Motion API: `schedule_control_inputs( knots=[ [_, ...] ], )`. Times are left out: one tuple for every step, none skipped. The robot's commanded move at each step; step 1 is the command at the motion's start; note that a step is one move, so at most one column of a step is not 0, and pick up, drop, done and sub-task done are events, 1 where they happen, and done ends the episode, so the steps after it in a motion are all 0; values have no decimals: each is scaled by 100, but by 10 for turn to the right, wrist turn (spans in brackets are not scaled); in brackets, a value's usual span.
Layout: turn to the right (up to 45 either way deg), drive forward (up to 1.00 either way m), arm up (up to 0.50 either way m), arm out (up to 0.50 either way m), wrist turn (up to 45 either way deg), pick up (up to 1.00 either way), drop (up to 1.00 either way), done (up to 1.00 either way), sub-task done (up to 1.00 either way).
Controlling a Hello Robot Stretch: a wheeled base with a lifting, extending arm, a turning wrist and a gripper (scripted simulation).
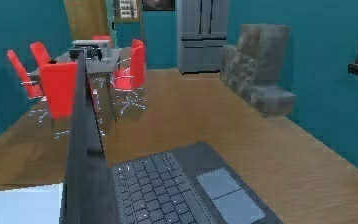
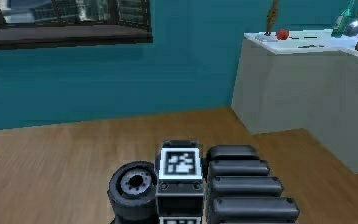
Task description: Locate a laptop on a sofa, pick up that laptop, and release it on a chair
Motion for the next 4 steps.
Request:
schedule_control_inputs(
  knots=[
    [0, 100, 0, 0, 0, 0, 0, 0, 0],
    [-30, 0, 0, 0, 0, 0, 0, 0, 0],
    [30, 0, 0, 0, 0, 0, 0, 0, 0],
    [0, 100, 0, 0, 0, 0, 0, 0, 0]
  ],
)
